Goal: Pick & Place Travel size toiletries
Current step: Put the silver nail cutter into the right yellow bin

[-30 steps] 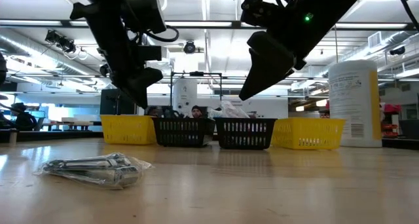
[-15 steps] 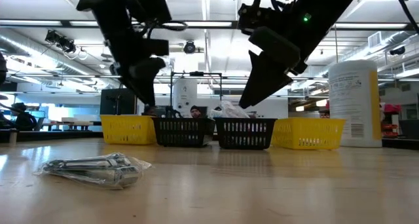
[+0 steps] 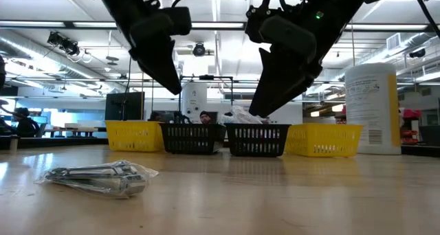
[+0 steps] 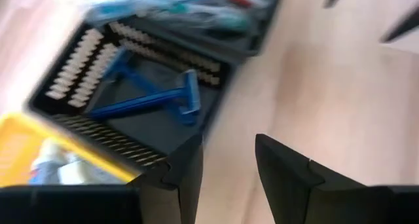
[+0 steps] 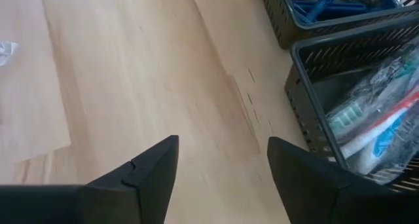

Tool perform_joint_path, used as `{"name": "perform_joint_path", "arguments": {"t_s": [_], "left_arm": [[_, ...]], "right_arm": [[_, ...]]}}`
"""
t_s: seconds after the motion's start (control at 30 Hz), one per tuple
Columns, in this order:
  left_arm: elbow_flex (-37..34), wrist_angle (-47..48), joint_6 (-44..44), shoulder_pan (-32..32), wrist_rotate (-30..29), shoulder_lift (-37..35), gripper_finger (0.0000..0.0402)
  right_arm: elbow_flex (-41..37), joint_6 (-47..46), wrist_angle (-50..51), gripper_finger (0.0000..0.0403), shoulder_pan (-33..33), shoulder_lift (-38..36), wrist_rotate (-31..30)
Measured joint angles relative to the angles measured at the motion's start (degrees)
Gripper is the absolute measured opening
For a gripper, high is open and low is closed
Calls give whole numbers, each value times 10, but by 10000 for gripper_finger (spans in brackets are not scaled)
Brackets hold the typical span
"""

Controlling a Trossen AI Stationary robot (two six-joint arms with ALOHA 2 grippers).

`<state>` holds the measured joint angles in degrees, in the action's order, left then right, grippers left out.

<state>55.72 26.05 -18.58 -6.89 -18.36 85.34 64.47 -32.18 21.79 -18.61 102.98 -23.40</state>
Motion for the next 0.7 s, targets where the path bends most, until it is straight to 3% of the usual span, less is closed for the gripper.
{"name": "perform_joint_path", "arguments": {"t_s": [0.5, 0.7], "left_arm": [[0, -87, 45, -87, 91, 0, 146], [-7, -144, 39, -145, 125, 0, 144]], "right_arm": [[0, -59, -18, 251, -3, 0, 3], [0, -86, -40, 251, -12, 0, 36]]}}
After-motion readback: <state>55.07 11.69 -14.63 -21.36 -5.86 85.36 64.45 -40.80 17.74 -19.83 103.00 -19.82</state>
